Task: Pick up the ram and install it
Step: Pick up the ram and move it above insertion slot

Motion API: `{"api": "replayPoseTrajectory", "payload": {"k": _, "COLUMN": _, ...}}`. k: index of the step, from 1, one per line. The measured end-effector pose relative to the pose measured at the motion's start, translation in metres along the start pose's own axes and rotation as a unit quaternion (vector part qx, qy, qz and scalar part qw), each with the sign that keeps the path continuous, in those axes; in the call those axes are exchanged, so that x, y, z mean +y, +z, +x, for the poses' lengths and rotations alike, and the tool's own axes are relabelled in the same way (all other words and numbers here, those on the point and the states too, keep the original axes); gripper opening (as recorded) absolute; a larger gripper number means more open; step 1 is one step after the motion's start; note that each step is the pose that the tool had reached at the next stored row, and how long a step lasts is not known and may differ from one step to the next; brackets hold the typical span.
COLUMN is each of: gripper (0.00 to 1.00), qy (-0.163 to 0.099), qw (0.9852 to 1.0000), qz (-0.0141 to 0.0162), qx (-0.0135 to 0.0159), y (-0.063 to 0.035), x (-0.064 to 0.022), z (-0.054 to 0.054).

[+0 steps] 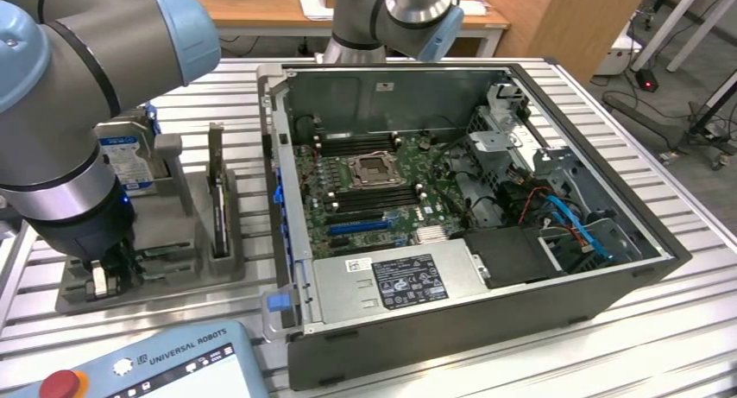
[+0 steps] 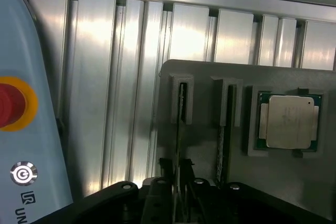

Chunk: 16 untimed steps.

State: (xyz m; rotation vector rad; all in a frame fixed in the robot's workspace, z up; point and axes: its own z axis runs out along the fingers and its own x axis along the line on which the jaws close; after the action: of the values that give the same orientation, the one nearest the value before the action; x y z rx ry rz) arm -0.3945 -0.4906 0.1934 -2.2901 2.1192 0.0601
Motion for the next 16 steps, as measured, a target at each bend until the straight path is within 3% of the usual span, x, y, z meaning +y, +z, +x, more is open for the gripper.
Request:
{"api": "replayPoseTrajectory", "payload": {"k": 2, "gripper": 0.15, "qy": 0.0, "qw": 1.0, "qz": 0.0, "qx": -0.0008, "y": -0.0001, "x": 0.0001, "z": -0.0001}}
{"api": "replayPoseTrajectory", "payload": {"k": 8, "gripper": 0.14, "qy": 0.0, "qw": 1.0, "qz": 0.0, "qx": -0.0012, "y": -0.0001, "x": 0.0, "z": 0.0}}
{"api": "replayPoseTrajectory", "payload": {"k": 16, "gripper": 0.14, "qy": 0.0, "qw": 1.0, "qz": 0.0004, "qx": -0.0054, "y": 0.0, "x": 0.0, "z": 0.0}}
